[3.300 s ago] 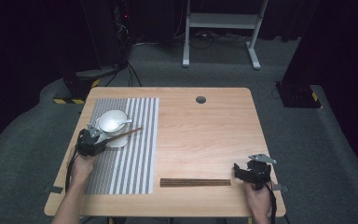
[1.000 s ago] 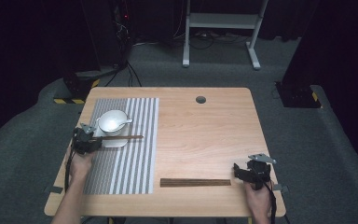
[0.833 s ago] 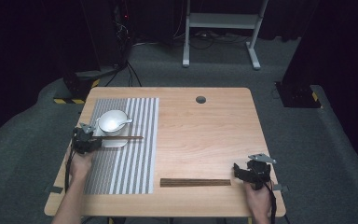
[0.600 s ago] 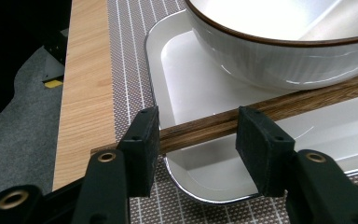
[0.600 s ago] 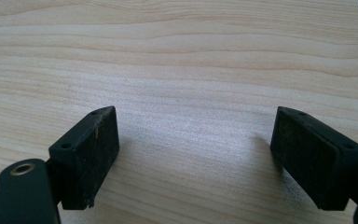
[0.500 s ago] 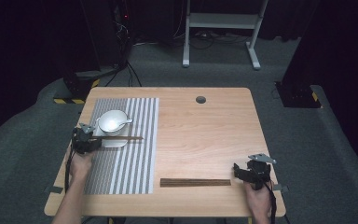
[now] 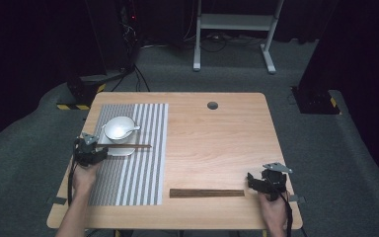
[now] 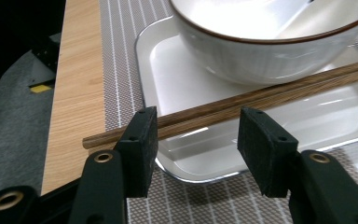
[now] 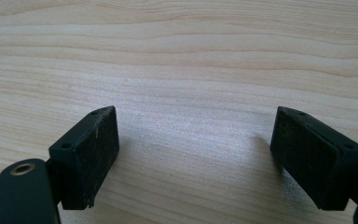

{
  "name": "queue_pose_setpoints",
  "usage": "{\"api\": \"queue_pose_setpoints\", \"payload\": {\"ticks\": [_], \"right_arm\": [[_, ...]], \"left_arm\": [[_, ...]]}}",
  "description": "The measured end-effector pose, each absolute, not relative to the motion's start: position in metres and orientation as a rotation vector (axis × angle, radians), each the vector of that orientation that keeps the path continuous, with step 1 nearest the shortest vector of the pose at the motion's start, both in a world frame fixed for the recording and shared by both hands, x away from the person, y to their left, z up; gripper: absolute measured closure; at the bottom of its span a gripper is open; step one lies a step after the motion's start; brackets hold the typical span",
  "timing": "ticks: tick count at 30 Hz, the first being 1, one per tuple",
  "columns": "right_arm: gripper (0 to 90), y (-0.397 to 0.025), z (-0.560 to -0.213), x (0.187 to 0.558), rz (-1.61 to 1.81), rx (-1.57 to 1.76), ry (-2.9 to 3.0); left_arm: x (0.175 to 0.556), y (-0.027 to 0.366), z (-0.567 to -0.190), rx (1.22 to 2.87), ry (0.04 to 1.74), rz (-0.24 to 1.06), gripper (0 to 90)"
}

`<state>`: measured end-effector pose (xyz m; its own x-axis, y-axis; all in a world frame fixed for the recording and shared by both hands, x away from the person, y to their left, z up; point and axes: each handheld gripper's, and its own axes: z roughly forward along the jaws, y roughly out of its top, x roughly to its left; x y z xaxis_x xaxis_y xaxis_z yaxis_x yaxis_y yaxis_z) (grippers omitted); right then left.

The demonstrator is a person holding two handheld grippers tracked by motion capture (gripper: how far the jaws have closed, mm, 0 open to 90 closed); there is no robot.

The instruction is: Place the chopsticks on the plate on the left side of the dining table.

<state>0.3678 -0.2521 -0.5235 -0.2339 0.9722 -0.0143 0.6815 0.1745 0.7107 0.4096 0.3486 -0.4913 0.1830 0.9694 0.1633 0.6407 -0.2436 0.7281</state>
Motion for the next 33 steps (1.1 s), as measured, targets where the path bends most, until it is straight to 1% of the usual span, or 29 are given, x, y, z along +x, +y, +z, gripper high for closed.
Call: {"api": "queue_pose_setpoints", "payload": {"ticks": [6,11,21,25,33], "right_arm": [[14.9,-0.252,-0.524,0.368,0.815,1.554,1.985],[14.9,-0.252,-0.524,0.368,0.816,1.553,1.987],[14.9,-0.252,-0.524,0.368,0.816,1.553,1.987],[14.8,-0.252,-0.524,0.368,0.816,1.553,1.987],[14.9,-0.252,-0.524,0.368,0.816,1.553,1.987]], "left_arm": [[0.394,0.339,-0.488,1.948,1.450,0.822,46.9],[0.389,0.330,-0.490,1.950,1.421,0.785,46.4],[0.370,0.301,-0.495,1.944,1.338,0.704,46.0],[0.365,0.293,-0.496,1.935,1.318,0.668,45.4],[0.360,0.275,-0.493,1.944,1.269,0.642,44.9]]}}
